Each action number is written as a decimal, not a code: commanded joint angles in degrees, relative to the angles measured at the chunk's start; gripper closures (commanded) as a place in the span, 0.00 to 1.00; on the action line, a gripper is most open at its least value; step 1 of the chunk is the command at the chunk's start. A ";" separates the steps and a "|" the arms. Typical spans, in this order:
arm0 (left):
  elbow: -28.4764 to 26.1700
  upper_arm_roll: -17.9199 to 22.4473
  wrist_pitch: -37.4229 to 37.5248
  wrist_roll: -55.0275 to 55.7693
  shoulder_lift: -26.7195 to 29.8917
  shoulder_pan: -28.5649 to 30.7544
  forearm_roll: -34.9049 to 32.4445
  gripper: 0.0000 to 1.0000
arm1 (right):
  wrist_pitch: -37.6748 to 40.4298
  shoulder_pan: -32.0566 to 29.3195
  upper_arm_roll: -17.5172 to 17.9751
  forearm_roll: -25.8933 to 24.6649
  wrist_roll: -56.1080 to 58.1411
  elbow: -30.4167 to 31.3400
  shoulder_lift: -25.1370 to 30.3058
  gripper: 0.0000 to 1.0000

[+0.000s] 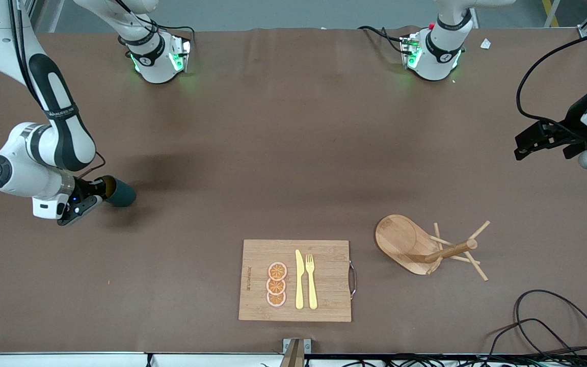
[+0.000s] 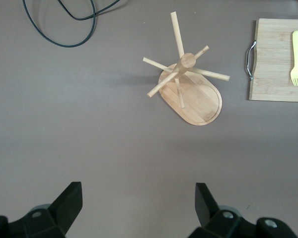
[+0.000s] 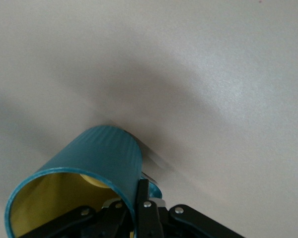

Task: Pass cup and hang on rack
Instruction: 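Lift the teal mug with the right gripper toward the table middle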

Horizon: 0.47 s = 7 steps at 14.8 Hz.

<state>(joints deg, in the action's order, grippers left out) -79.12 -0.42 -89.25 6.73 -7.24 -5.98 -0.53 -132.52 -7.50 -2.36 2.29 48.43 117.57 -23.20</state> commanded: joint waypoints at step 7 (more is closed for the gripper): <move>0.46 0.16 -0.05 -0.76 0.03 0.00 0.97 0.00 | 3.66 8.97 0.69 1.32 -7.60 0.64 3.68 1.00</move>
<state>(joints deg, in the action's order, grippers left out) -79.12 -0.42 -89.25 6.73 -7.24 -5.98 -0.53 -130.94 -1.20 -1.58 2.82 46.30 117.24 -22.27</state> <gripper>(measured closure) 0.000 0.960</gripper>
